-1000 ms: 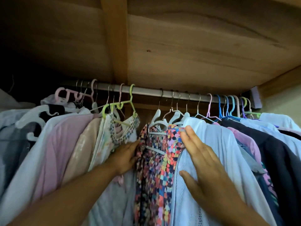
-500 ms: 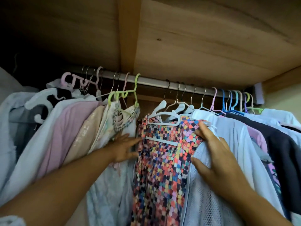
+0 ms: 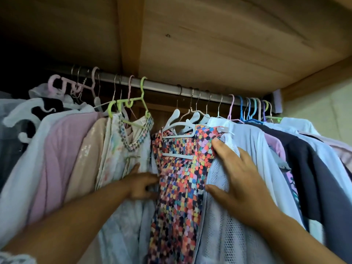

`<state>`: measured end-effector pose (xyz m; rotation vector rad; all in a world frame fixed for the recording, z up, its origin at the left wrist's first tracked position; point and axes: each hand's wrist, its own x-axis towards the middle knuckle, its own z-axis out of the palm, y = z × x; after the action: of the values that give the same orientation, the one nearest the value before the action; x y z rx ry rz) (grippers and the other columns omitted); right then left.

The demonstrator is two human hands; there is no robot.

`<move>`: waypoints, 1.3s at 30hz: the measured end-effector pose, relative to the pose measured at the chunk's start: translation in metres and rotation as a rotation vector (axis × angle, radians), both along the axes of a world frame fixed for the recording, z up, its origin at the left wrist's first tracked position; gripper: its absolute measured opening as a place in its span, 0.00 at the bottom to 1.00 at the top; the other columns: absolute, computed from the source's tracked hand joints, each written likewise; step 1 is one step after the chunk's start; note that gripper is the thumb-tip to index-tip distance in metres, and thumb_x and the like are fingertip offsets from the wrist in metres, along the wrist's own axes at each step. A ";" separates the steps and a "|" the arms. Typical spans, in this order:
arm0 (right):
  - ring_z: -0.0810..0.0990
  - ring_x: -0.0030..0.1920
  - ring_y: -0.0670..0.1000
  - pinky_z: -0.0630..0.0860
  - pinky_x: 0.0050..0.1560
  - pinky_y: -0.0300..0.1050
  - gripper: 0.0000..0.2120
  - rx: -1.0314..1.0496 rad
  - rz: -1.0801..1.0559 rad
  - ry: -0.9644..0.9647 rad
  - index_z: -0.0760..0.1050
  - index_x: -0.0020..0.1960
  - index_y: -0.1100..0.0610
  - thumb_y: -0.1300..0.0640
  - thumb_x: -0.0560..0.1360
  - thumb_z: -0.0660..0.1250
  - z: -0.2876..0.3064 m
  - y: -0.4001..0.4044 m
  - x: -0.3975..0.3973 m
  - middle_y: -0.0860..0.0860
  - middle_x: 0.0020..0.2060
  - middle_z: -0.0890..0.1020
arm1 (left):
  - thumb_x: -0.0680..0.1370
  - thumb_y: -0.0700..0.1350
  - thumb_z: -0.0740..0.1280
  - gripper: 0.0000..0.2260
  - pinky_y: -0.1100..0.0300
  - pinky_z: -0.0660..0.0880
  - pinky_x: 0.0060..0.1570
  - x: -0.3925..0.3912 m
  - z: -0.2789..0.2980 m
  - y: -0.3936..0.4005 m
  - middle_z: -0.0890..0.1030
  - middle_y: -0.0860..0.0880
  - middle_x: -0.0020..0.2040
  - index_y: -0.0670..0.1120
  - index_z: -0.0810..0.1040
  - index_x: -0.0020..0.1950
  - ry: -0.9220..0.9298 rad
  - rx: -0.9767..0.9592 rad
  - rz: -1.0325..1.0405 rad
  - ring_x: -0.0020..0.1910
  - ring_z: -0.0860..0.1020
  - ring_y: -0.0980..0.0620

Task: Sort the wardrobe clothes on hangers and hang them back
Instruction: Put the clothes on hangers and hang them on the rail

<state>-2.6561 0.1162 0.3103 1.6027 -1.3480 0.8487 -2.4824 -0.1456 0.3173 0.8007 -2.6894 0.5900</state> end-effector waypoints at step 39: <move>0.77 0.44 0.51 0.73 0.52 0.49 0.07 0.470 1.315 -0.137 0.82 0.44 0.55 0.54 0.72 0.67 -0.364 0.186 0.283 0.47 0.40 0.81 | 0.73 0.61 0.60 0.11 0.76 0.67 0.32 0.239 -0.380 0.604 0.79 0.66 0.46 0.61 0.76 0.51 0.897 0.158 1.107 0.46 0.73 0.65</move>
<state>-2.3735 0.3019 -0.0534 2.8835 -0.4041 1.4350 -2.2429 0.4588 -0.0623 1.9924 -1.3366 0.1087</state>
